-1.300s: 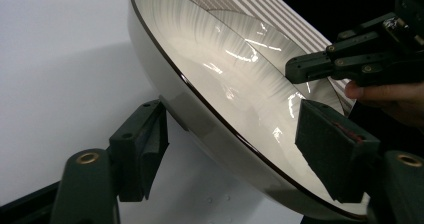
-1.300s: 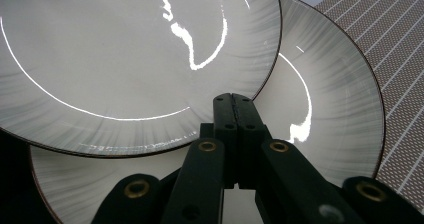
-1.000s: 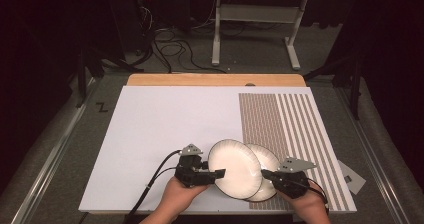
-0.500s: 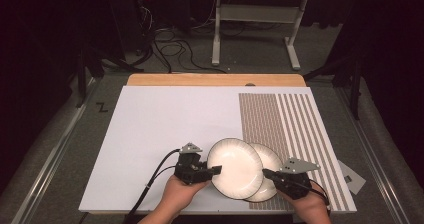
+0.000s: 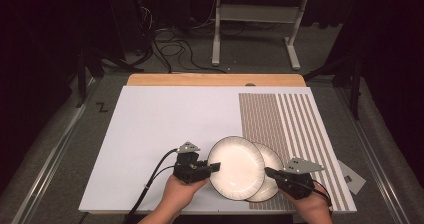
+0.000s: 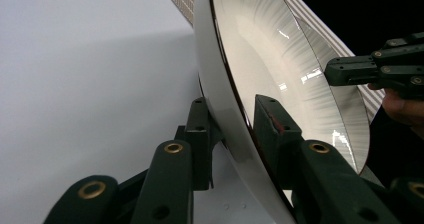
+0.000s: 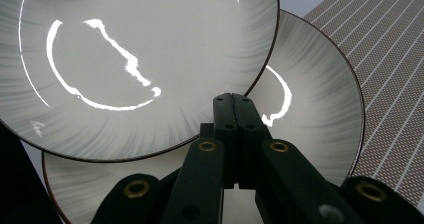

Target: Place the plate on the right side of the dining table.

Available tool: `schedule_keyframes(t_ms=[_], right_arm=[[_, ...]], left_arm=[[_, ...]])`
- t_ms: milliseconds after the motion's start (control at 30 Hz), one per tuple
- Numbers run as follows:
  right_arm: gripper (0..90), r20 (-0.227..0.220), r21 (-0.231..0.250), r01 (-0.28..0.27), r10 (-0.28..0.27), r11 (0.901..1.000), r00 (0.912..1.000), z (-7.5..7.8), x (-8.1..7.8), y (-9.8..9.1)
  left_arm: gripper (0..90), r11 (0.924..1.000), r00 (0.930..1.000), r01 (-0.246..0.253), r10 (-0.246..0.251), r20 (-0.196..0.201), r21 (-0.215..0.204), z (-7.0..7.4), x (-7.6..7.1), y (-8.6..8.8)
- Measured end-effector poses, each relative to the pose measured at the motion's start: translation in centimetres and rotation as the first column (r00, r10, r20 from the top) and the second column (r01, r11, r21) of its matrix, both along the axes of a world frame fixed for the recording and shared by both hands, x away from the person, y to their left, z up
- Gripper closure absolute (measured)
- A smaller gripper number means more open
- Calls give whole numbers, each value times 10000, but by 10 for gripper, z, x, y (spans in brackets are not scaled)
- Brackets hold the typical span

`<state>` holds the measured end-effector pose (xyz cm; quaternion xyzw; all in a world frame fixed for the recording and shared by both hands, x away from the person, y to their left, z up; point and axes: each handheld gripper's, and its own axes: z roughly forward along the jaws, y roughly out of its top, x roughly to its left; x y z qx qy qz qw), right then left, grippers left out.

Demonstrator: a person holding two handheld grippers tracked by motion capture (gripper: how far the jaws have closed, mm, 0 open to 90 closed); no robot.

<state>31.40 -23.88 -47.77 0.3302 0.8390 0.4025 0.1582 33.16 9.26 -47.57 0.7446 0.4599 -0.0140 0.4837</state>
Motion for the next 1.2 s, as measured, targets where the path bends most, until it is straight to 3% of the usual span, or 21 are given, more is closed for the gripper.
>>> schedule_keyframes(t_ms=[667,1000,1200], right_arm=[[900,512,594,278,-309,9978,9982,10,-2,-13],[795,785,985,671,-749,9929,9941,18,-2,-25],[692,1133,1281,1085,-1233,9858,9859,25,-4,-36]], left_arm=[[785,9958,9982,-111,164,576,-906,8,-9,5],[797,9920,9976,-61,148,679,-1263,8,-10,7],[798,9917,9954,2,121,949,-1282,8,-12,6]])
